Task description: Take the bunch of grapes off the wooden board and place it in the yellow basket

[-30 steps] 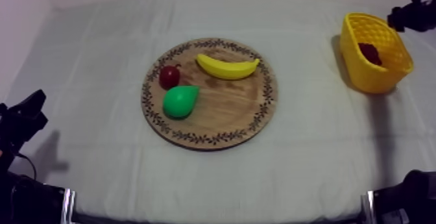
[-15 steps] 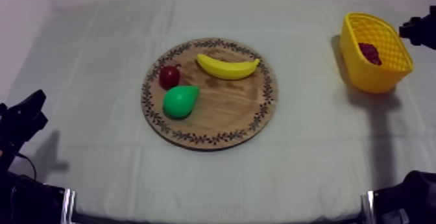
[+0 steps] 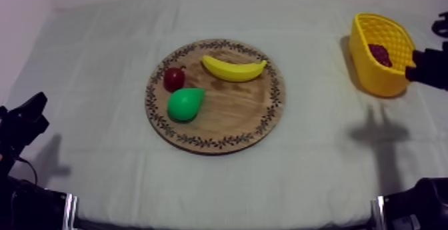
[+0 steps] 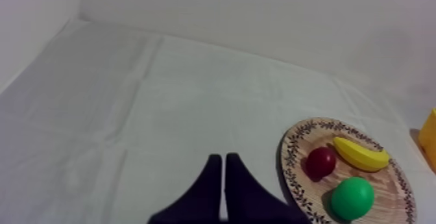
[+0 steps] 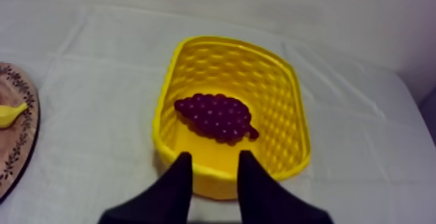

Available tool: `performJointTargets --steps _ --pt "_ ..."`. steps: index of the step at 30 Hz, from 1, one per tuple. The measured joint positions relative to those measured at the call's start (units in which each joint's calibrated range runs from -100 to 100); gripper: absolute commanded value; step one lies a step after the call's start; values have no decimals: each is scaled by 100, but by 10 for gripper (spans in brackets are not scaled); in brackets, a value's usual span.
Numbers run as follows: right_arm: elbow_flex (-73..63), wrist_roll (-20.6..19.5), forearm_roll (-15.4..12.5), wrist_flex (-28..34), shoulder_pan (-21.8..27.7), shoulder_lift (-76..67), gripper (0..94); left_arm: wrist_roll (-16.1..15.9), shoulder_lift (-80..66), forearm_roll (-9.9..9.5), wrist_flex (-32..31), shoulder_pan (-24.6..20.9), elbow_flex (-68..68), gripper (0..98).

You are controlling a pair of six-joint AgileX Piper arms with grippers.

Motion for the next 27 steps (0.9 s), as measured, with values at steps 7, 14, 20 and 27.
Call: performJointTargets --steps 7,14,20,27 --pt "943 -147 -35 -47 -116 -1008 50 0 0 0 0 0 0 1" --pt "1717 -137 -106 60 -152 -2082 8 0 0 0 0 0 0 1" --pt "1905 -402 -79 483 -194 -2946 5 0 0 0 0 0 0 1" --pt "1953 -776 -60 1097 -275 -3632 4 0 0 0 0 0 0 1"
